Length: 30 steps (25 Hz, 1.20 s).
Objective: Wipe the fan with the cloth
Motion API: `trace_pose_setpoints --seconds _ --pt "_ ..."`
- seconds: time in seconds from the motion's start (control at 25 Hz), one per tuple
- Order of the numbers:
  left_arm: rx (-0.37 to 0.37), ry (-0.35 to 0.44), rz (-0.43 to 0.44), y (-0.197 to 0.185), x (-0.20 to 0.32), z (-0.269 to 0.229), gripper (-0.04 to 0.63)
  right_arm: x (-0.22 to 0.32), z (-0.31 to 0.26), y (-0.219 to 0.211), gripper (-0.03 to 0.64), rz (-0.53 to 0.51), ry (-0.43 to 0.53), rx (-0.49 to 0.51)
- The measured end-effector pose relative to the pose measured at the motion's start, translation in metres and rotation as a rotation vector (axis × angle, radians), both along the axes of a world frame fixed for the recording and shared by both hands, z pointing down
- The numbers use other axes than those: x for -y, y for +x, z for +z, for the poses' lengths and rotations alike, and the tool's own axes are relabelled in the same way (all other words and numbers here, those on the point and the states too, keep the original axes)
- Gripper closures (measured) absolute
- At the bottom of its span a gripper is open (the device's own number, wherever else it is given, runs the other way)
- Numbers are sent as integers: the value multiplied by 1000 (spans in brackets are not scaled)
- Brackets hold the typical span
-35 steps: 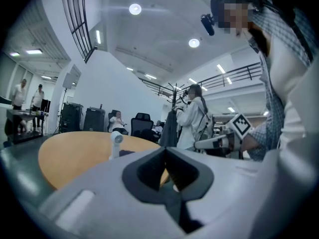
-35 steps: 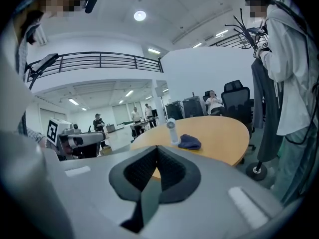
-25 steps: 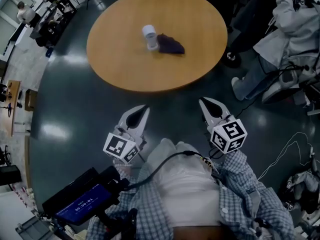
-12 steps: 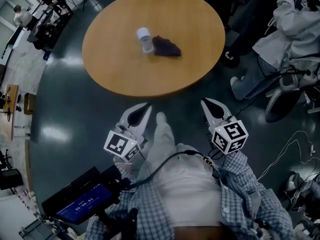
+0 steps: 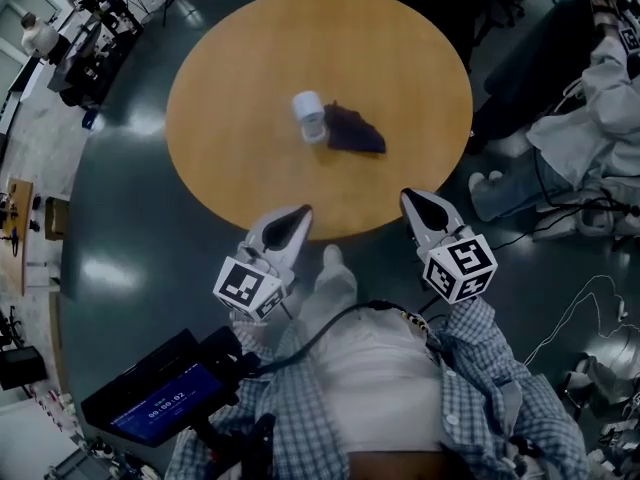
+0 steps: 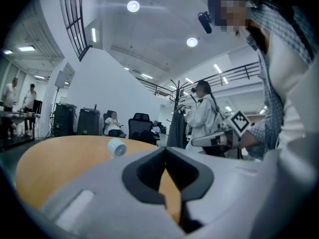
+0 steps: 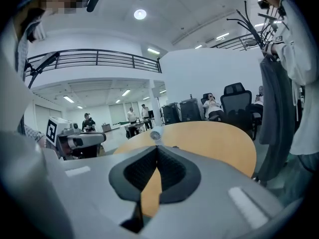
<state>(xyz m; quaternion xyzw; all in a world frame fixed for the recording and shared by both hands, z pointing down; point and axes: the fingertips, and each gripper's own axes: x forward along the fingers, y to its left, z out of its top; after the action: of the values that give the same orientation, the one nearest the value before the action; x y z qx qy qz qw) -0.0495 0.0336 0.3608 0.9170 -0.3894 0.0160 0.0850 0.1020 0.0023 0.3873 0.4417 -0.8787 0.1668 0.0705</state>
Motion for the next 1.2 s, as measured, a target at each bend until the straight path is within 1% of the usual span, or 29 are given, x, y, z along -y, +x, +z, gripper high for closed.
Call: trace_pose_setpoints --seconds 0.16,0.2,0.32,0.4,0.52,0.64,0.72,0.84,0.92,1.04,1.12,1.2 --pt "11 -2 46 14 -15 10 594 -13 1 9 612 26 -2 -7" --pt "15 -3 55 13 -13 12 594 -10 2 7 612 30 -3 -8" --pt "9 -27 69 -9 30 21 595 34 6 -18 612 35 -16 -16" --pt "15 -50 84 -18 44 32 594 49 14 -27 612 42 -33 -24" --pt "25 -82 88 -19 37 54 594 38 35 -26 612 56 -53 -39" --pt "36 -83 102 -16 27 56 594 26 32 -20 612 57 -65 -50" --pt "47 -90 108 -12 32 57 594 29 36 -18 612 50 -82 -54" --pt "66 -104 96 -20 52 73 594 45 59 -27 612 19 -120 -59" --pt "92 -100 106 -23 51 72 590 44 54 -28 612 7 -130 -65" --pt "121 -67 125 -16 38 67 558 30 37 -21 612 0 -137 -68" --pt "133 -55 133 -16 37 72 518 27 38 -21 612 -13 -144 -73" --pt "144 -77 139 -20 41 77 465 30 43 -27 612 -31 -155 -80"
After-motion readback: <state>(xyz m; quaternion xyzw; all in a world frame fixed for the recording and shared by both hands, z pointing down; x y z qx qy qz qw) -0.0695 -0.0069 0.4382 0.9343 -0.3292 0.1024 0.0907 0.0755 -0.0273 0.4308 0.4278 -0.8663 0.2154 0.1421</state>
